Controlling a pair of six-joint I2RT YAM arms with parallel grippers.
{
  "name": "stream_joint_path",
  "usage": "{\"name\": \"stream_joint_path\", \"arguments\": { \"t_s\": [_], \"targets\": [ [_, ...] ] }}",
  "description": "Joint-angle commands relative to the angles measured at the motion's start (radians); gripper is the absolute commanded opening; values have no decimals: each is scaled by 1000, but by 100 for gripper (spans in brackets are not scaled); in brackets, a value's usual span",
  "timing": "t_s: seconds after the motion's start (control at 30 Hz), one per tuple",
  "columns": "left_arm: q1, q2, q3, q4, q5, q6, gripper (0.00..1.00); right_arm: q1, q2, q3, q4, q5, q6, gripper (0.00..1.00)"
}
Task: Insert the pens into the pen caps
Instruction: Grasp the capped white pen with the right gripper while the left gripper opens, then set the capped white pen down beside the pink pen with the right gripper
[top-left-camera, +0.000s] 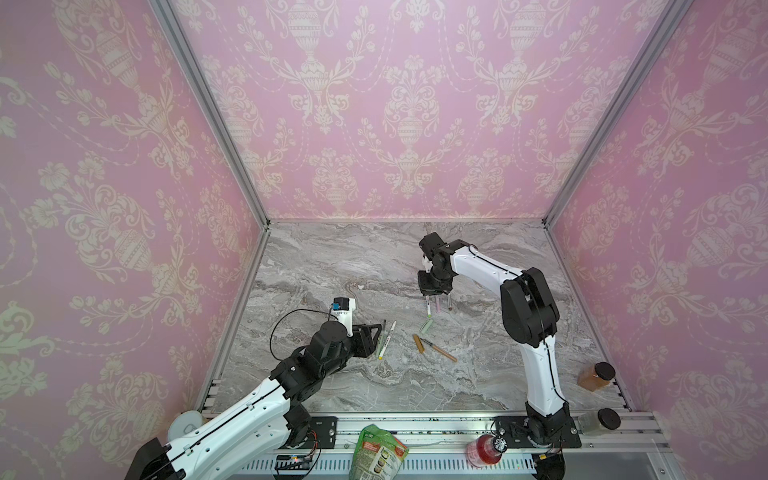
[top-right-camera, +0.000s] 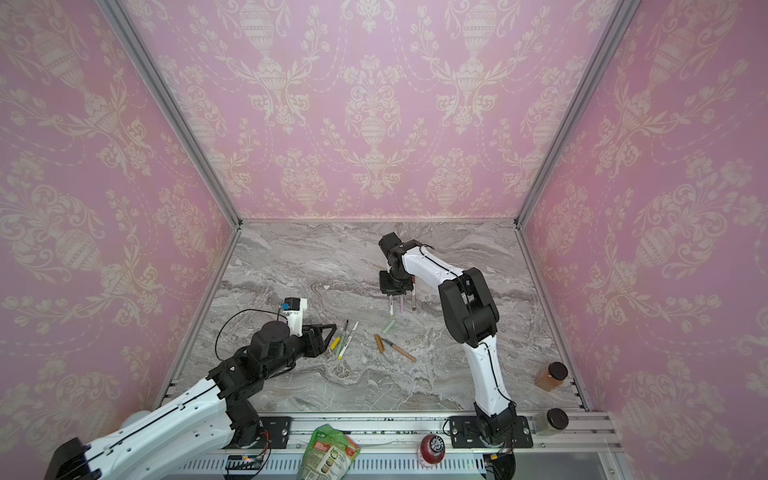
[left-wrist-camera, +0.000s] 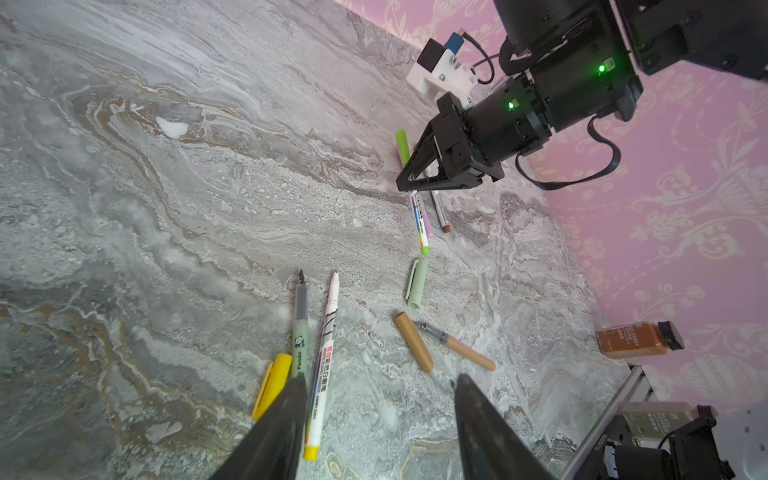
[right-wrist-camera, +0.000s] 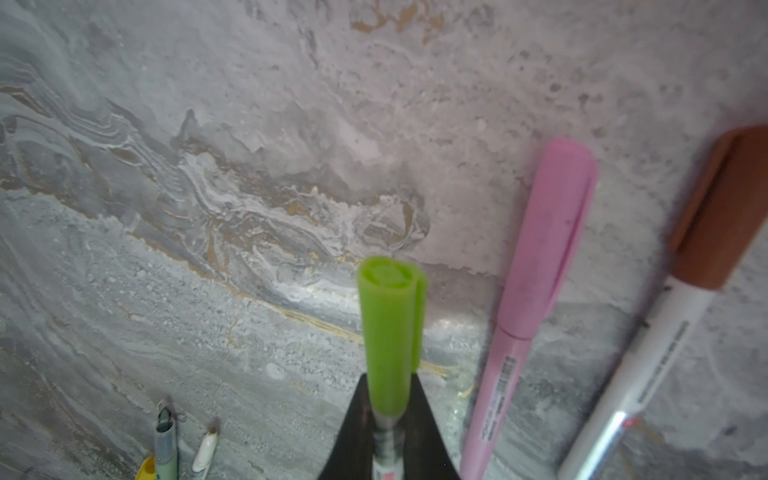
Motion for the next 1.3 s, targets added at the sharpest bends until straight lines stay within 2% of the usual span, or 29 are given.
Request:
{"name": "stream_joint_path", "arguments": {
  "t_s": [0.0,0.27,0.87,1.07,1.27],
  "targets": [
    [-2,12,34,-10,5,32,59,-10,39,51,-64,10,-36,5],
    [0,45,46,2,14,33,59,-20,82,76,-45,-3,-28,7],
    [-1,38,58,-7,12,29,59,-29,94,93,-45,15,-28,26],
    [0,29,73,-23,7,33,59,-28,3,87,-51,-4,-34,28],
    [0,8,75,-34,0,27,60,-3,-212,3,17,-64,-43,31]
  ]
}}
